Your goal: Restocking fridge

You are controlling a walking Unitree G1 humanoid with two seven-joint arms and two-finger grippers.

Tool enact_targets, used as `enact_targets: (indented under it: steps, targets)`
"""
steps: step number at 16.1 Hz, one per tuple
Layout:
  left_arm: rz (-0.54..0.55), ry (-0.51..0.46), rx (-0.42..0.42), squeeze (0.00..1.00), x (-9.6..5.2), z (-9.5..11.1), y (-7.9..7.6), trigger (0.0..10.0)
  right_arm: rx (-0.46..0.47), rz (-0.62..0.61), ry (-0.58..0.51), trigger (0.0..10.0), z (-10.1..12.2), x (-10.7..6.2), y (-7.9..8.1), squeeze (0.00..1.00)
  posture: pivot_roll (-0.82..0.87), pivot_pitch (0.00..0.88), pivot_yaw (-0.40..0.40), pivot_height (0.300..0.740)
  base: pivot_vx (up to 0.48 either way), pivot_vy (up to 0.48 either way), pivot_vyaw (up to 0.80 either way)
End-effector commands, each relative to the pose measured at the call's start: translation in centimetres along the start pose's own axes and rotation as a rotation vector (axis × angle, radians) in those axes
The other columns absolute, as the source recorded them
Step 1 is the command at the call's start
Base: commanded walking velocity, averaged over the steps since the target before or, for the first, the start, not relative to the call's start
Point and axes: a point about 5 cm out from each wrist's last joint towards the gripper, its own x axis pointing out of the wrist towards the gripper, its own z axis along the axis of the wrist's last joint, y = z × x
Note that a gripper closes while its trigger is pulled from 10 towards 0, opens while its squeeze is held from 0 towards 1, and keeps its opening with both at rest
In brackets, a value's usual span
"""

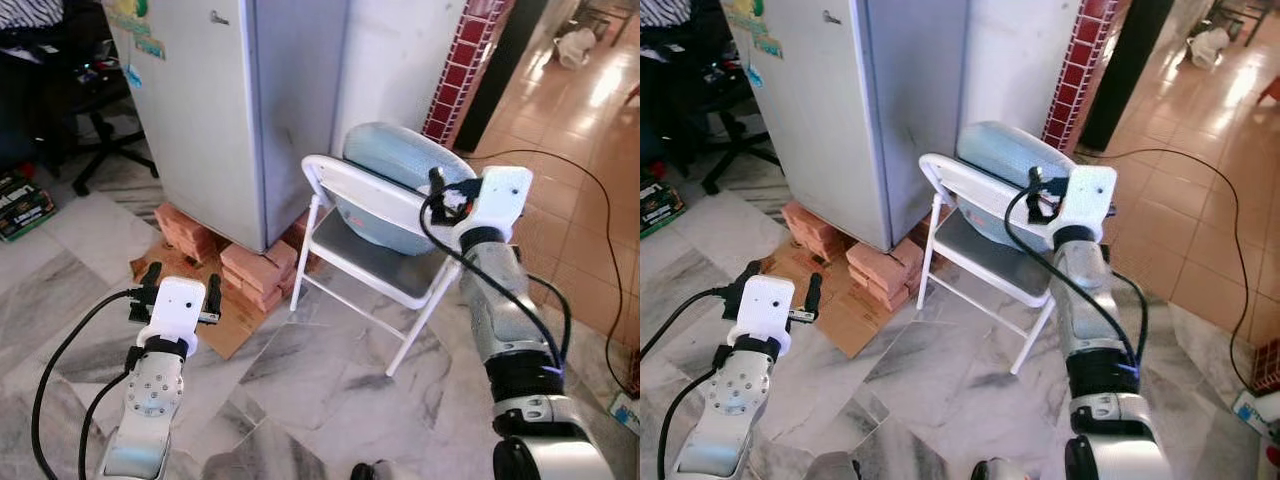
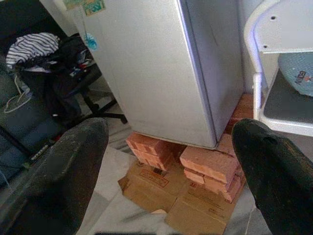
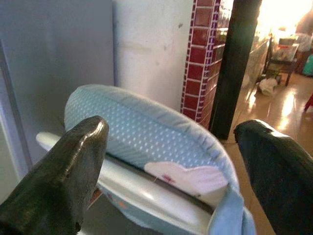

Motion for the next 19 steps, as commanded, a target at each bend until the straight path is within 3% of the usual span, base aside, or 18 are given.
enact_targets:
  steps: [1, 8, 12, 15, 19]
  targets:
    - [-0.01, -0.001, -0.01, 0.0, 0.4, 0.1, -0.1, 10.0, 0.021, 0.017, -0.013, 10.0, 0.3, -0.1, 0.3, 0.0, 0.14, 0.04, -0.027, 0.74, 0.0, 0.0, 0.0]
    - [-0.018, 0.029, -0.05, 0.0, 0.5, 0.0, -0.3, 10.0, 0.061, 0.045, 0.017, 10.0, -0.1, -0.3, 1.2, 0.0, 0.15, 0.038, -0.04, 0.74, 0.0, 0.0, 0.0]
    - [-0.08, -0.007, 0.001, 0.0, 0.0, 0.2, -1.3, 10.0, 0.086, 0.049, 0.065, 10.0, -1.0, -0.9, 1.2, 0.0, 0.14, 0.044, -0.044, 0.74, 0.0, 0.442, 0.0]
    - [-0.104, -0.036, 0.064, 0.0, 0.2, 0.6, -1.7, 10.0, 0.111, 0.068, 0.072, 10.0, -1.1, -0.9, 1.8, 0.0, 0.15, 0.042, -0.048, 0.74, -0.322, 0.36, -0.6]
    - [-0.129, -0.03, 0.001, 0.0, 0.0, 0.5, -1.8, 10.0, 0.112, 0.086, 0.079, 10.0, -1.1, -0.9, 2.1, 0.0, 0.15, 0.042, -0.056, 0.74, -0.06, 0.433, -0.74]
